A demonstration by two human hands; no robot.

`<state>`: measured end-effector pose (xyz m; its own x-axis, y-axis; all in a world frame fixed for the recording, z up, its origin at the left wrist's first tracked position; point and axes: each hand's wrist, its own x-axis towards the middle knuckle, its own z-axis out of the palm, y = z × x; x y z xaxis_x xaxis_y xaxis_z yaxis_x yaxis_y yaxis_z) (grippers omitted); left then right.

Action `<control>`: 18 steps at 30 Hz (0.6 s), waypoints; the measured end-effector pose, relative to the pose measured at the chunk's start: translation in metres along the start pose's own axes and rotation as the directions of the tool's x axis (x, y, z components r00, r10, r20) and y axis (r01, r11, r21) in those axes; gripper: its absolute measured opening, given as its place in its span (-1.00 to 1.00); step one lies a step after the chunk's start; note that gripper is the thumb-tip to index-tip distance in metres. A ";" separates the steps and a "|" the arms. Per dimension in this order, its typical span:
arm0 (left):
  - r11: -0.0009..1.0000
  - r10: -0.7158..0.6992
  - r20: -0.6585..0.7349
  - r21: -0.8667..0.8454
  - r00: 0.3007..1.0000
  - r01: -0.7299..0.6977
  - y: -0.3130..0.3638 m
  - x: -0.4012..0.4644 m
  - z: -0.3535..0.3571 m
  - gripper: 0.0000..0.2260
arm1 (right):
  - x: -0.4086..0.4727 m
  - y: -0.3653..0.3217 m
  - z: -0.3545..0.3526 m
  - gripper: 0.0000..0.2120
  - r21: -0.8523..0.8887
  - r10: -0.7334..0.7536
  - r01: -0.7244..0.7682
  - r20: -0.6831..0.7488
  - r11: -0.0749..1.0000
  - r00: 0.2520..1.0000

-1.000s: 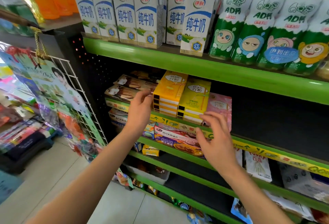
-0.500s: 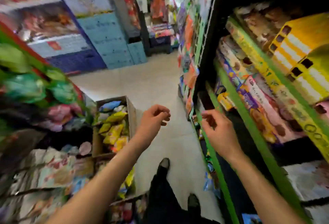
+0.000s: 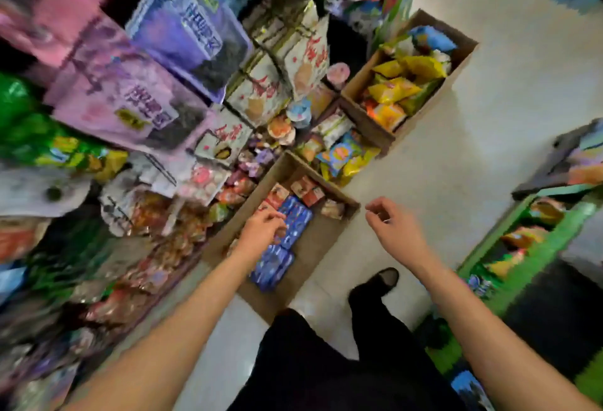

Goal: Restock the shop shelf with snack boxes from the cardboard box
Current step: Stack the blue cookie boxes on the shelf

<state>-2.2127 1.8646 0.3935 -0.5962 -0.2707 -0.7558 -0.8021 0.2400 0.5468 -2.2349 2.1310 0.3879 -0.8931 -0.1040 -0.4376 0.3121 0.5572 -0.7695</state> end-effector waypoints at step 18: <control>0.968 -0.244 0.085 0.086 0.966 0.237 -0.340 0.186 -0.135 -0.89 | 0.045 0.084 0.391 -0.85 0.060 0.396 -0.407 0.137 0.911 0.908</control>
<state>-2.0556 1.6069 0.1161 -0.3772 -0.2412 -0.8942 -0.9147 0.2480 0.3190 -2.1219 1.8513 0.1217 -0.6430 0.0138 -0.7658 0.6675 0.5004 -0.5514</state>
